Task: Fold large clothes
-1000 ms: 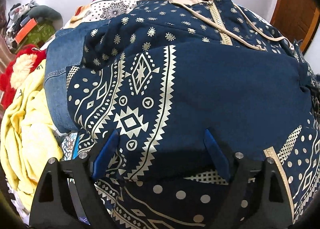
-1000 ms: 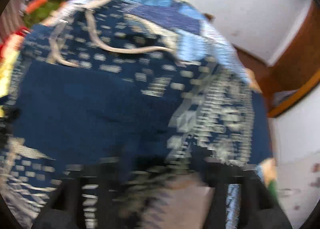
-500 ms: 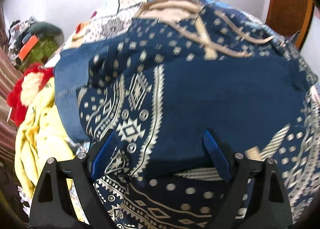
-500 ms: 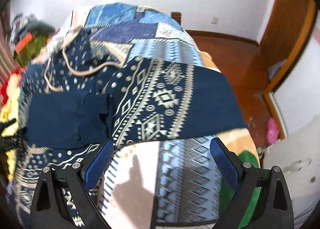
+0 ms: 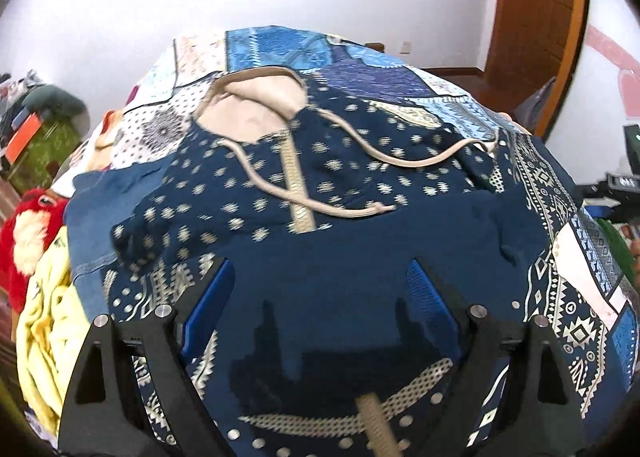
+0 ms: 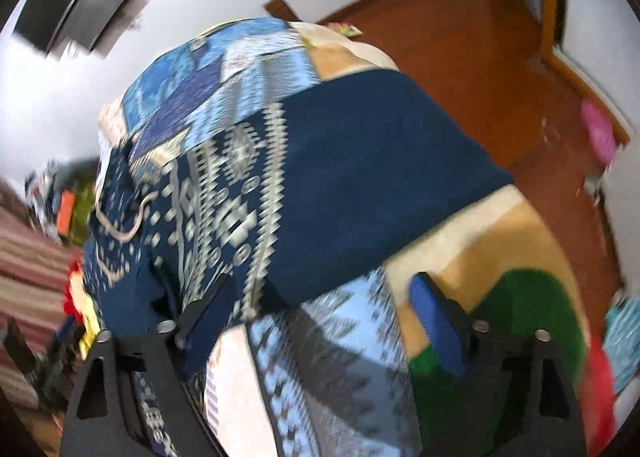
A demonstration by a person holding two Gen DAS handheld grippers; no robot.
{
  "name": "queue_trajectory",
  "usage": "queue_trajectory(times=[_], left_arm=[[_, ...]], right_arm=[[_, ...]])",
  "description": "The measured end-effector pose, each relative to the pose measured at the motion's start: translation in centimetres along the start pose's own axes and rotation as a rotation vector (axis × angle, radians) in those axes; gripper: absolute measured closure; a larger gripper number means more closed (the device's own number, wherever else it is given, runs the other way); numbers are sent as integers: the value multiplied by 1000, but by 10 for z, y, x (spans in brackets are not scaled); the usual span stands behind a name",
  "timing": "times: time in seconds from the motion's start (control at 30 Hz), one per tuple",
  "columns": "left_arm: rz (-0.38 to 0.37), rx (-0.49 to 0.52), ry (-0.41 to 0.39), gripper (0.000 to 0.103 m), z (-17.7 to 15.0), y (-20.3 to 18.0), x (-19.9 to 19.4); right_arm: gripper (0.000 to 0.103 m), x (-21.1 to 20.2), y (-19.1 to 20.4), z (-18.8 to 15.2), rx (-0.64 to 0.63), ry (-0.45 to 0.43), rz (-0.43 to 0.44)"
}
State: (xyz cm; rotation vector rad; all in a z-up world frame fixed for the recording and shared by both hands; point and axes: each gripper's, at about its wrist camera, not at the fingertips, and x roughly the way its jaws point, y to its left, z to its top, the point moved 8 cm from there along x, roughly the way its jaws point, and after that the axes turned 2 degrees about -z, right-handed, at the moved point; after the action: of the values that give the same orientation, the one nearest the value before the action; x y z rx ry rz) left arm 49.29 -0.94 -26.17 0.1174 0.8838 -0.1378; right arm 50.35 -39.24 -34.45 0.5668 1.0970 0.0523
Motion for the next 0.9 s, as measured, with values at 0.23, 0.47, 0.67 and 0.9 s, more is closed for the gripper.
queue_trajectory(times=[0.23,0.47,0.67,0.9], left_arm=[[-3,26,29,15,-5,-10,20],[1,3,43,15,-10,-3,23],[16,1,5,15,-11,8,-4],[13,-42,-61,15,-15,29,-47]], right_arm=[[50,18,-11,36,53,-69,-35],[93,1,4,59,15,-136,-92],[94,-67,70,64,-154,-274,-88],[94,-129,195,42,-354,-357,40]])
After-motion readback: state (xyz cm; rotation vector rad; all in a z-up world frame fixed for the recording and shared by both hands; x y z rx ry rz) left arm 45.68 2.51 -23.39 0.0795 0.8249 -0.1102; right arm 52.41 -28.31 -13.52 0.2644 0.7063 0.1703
